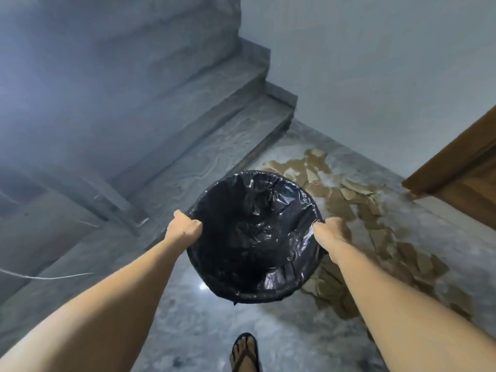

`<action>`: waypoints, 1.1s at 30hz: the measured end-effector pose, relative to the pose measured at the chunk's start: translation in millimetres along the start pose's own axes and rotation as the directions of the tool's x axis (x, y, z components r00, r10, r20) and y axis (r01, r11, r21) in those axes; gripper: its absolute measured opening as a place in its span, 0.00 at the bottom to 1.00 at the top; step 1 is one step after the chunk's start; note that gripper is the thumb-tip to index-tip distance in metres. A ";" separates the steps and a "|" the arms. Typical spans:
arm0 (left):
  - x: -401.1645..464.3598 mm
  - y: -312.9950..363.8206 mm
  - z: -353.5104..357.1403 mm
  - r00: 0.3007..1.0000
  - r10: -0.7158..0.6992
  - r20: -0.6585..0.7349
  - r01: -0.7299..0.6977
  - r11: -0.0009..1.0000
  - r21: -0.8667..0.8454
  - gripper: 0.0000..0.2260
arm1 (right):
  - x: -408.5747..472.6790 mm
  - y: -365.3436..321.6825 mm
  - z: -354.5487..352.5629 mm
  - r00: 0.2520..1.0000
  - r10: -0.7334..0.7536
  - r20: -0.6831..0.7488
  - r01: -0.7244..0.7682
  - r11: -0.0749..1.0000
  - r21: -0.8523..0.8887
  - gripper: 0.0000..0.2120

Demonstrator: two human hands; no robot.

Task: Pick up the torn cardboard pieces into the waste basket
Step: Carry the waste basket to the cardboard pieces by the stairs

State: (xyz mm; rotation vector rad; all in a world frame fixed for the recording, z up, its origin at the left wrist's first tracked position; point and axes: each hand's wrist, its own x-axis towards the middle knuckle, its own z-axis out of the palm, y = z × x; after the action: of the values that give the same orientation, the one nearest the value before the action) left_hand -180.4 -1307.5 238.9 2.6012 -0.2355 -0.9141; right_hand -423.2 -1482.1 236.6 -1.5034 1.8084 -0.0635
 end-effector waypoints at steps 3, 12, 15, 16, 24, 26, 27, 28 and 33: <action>65.9 -30.9 15.8 0.997 -0.058 -0.058 0.059 0.998 0.006 0.27 | 42.9 -20.9 74.9 0.994 -0.080 0.073 0.077 0.996 0.043 0.03; 224.7 -138.3 85.2 0.970 -0.115 -0.216 0.096 0.991 -0.096 0.18 | 133.8 -25.9 262.1 0.914 -0.299 0.273 0.248 0.947 0.205 0.28; 248.2 -151.3 102.5 0.945 -0.115 -0.306 0.078 0.988 -0.131 0.19 | 150.9 -20.3 290.4 0.894 -0.349 0.280 0.278 0.924 0.264 0.29; 254.3 -155.8 111.8 0.937 -0.113 -0.329 0.071 0.988 -0.138 0.19 | 157.1 -15.0 299.1 0.888 -0.364 0.281 0.288 0.916 0.279 0.29; 265.3 -164.0 146.0 0.920 -0.041 -0.389 -0.022 0.988 -0.155 0.29 | 185.4 1.7 321.0 0.820 -0.477 0.316 0.408 0.875 0.261 0.32; 260.2 -161.4 150.0 0.915 -0.021 -0.403 -0.017 0.996 -0.092 0.32 | 187.8 4.3 317.3 0.802 -0.501 0.326 0.446 0.865 0.230 0.31; 255.5 -159.1 152.9 0.911 -0.016 -0.413 -0.002 0.999 -0.043 0.34 | 189.4 7.2 314.5 0.796 -0.513 0.322 0.464 0.858 0.221 0.31; 246.9 -154.7 156.8 0.906 0.001 -0.422 0.006 1.000 0.016 0.35 | 190.1 12.2 308.7 0.792 -0.523 0.316 0.477 0.852 0.214 0.31; 191.6 -117.4 177.6 0.791 0.305 -0.530 -0.275 0.952 0.136 0.23 | 188.1 53.4 253.4 0.794 -0.515 0.324 0.472 0.857 0.205 0.22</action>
State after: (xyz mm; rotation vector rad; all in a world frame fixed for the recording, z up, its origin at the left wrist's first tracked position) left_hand -139.8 -1304.0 -44.7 2.6413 -0.4854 -0.0378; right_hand -322.8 -1521.1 -64.9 -1.7375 1.0622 -0.1288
